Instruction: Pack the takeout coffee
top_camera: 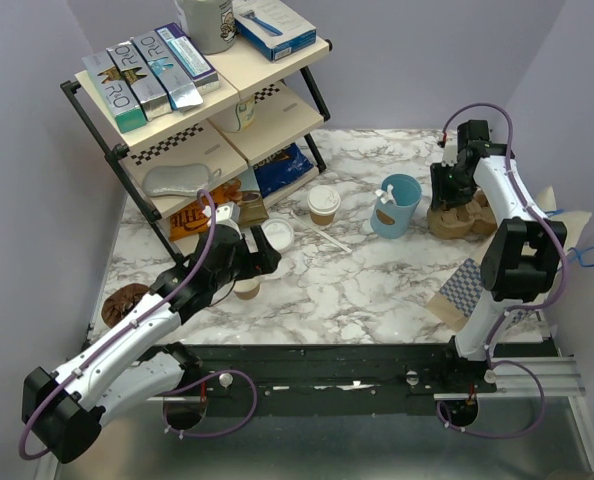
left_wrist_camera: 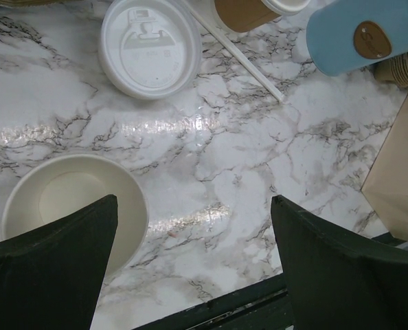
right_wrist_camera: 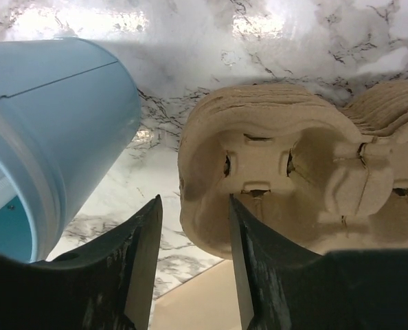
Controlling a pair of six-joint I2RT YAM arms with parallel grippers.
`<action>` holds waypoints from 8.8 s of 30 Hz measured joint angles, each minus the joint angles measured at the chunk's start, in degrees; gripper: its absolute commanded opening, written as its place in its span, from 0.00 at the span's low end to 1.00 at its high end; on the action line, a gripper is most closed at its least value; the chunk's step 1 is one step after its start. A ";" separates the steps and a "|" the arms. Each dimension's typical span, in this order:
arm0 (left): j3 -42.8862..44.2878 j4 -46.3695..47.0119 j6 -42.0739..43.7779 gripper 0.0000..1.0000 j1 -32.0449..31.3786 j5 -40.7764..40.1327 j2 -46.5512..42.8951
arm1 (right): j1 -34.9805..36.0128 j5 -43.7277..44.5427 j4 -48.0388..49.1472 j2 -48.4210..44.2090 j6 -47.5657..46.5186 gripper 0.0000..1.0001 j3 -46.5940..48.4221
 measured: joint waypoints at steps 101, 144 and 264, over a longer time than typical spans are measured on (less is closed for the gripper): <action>0.00 0.04 0.09 0.99 0.00 0.85 0.17 | 0.42 5.14 1.29 -18.03 -1.44 0.01 -0.85; 3.85 -18.32 -5.42 0.99 0.17 -4.70 -18.34 | 79.65 13.68 18.60 -12.28 14.51 0.42 -24.35; 2.51 -5.92 -2.01 0.99 0.11 3.91 -1.53 | 24.68 -15.28 -1.11 -59.06 -5.25 0.01 -18.60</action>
